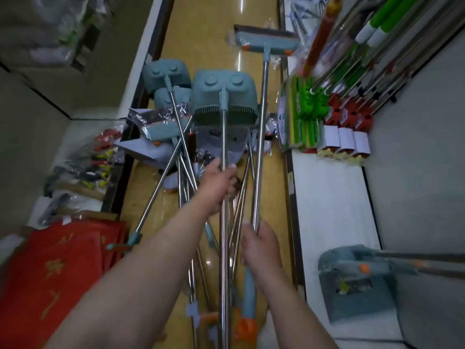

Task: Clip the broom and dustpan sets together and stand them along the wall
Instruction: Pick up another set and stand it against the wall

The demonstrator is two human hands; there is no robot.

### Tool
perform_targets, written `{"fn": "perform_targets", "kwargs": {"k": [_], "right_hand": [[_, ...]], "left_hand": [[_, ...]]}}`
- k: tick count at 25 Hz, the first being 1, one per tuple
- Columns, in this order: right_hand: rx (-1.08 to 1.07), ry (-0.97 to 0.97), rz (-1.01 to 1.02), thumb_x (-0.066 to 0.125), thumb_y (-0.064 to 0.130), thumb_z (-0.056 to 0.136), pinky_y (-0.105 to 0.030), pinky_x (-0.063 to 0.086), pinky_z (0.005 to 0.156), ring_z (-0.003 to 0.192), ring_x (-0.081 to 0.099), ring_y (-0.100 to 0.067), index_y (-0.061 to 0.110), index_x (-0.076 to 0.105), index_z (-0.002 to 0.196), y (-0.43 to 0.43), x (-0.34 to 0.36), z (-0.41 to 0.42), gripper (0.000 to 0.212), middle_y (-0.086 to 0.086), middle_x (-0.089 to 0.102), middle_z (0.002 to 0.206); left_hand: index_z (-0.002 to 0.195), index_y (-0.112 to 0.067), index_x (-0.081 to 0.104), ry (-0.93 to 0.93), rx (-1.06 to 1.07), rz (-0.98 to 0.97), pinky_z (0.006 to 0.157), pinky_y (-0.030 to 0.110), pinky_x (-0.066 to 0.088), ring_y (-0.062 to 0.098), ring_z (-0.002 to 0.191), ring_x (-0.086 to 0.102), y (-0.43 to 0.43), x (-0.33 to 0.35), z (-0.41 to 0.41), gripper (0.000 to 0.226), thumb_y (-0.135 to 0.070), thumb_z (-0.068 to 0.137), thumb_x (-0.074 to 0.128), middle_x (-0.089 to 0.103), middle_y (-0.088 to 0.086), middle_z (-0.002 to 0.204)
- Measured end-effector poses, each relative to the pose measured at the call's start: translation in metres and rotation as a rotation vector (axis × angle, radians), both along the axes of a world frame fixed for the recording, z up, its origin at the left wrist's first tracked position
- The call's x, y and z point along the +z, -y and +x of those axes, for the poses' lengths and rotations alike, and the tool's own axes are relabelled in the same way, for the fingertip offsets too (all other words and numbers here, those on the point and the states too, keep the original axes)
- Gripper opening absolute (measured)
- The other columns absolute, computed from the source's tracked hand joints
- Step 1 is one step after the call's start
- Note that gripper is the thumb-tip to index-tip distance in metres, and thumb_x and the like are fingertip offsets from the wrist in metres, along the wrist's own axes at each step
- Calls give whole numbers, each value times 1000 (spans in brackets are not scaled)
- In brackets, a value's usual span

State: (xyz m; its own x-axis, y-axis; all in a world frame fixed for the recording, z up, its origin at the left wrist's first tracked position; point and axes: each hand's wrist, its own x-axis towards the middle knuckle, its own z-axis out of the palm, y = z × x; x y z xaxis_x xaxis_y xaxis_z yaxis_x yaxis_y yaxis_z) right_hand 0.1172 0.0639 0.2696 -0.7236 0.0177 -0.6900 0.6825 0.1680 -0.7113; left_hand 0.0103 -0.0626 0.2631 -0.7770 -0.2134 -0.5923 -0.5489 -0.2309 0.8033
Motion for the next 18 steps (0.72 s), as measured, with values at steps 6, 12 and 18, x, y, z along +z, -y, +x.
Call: {"fn": "perform_targets", "kwargs": {"k": [6, 12, 18], "right_hand": [[-4, -7, -117, 53, 30, 100, -25, 40, 48, 53, 46, -12, 19, 57, 92, 9, 115, -15, 14, 1, 48, 68], [-18, -17, -104, 54, 16, 98, -29, 41, 49, 49, 45, -15, 14, 57, 82, 6, 191, -3, 16, -5, 50, 67], [-46, 13, -98, 54, 4, 94, -21, 41, 40, 47, 46, -14, 0, 59, 93, -12, 263, 16, 6, -8, 52, 66]], "left_hand": [[105, -5, 52, 99, 83, 249, 32, 13, 38, 5, 35, 44, 15, 91, 6, 5, -5, 100, 51, 52, 4, 56], [131, -31, 53, 114, 6, 260, 44, 26, 53, 19, 53, 59, 26, 152, 51, 58, 10, 91, 49, 60, 26, 118], [103, -15, 64, 146, -16, 233, 40, 15, 40, 9, 44, 47, 38, 232, 76, 20, -15, 96, 46, 53, -2, 67]]}}
